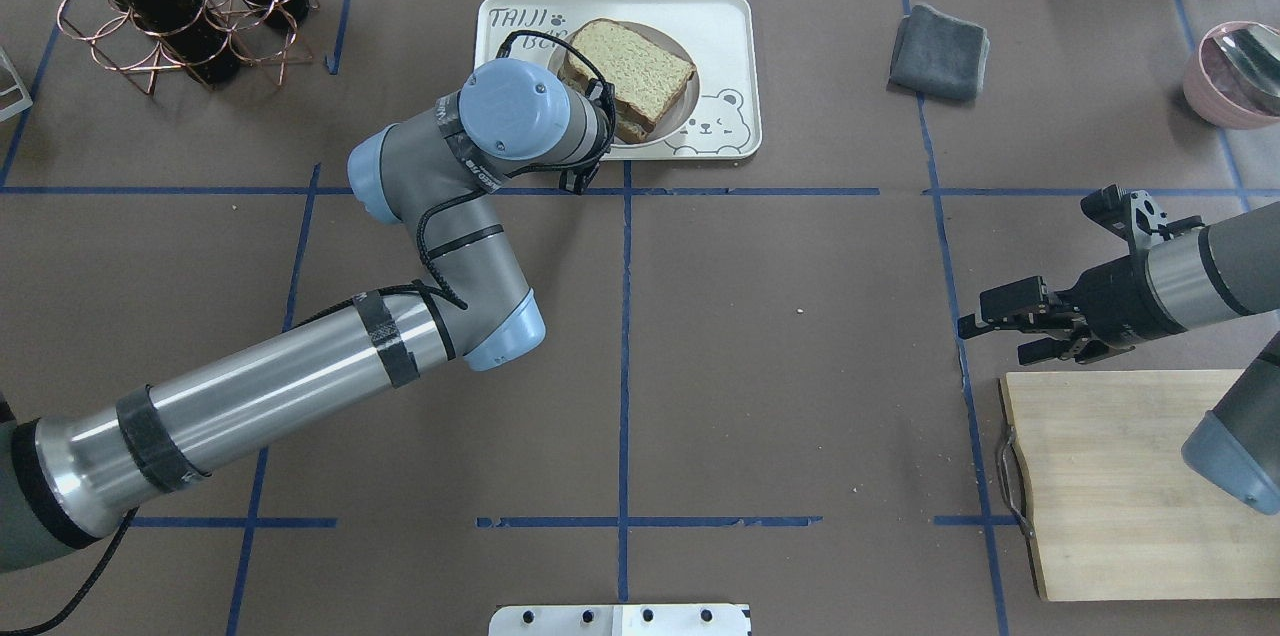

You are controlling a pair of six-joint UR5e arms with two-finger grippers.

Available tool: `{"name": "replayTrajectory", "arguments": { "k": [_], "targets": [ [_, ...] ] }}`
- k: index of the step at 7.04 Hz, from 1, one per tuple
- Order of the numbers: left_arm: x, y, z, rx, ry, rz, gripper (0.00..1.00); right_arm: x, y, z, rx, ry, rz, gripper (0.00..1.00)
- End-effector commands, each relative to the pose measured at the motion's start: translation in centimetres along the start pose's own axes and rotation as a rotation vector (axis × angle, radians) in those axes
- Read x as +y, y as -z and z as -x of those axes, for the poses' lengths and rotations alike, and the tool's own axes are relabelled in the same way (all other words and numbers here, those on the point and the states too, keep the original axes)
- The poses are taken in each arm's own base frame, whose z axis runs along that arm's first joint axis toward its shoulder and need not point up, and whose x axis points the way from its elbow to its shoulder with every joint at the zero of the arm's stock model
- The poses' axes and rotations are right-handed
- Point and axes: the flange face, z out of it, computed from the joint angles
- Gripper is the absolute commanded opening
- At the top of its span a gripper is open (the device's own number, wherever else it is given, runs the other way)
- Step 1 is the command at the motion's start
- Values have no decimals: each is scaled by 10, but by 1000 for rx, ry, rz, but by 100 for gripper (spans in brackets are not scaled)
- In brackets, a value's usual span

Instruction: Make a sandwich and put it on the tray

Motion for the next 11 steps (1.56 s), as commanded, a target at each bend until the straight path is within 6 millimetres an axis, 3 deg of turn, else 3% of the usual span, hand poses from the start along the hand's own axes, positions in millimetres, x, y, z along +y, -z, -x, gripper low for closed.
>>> {"name": "replayTrajectory", "arguments": {
  "k": [1, 2, 3, 4, 6, 7, 8, 10, 11],
  "targets": [
    [-16, -23, -1, 22, -27, 9, 0, 1, 0, 1, -1, 2, 0, 100],
    [-19, -27, 2, 23, -30, 10, 0, 1, 1, 2, -3, 3, 2, 100],
    [-16, -26, 0, 24, -35, 13, 12, 1, 1, 2, -3, 3, 2, 100],
    [-16, -26, 0, 24, -67, 13, 37, 0, 1, 1, -3, 2, 0, 100],
    [-21, -22, -6, 31, -119, 9, 43, 2, 5, 5, -11, 7, 4, 100],
    [-19, -9, -5, 38, -126, 27, 38, 1, 6, 6, -13, 7, 4, 100],
    [-36, 17, 20, 49, -139, 46, 36, 0, 8, 5, -13, 5, 2, 100],
    [-51, 76, 51, 6, -233, 125, 35, -9, 21, -5, -9, -23, 3, 100],
    [-71, 121, 80, 43, -367, 163, 35, -19, 35, -14, -11, -19, -6, 100]
  ]
}}
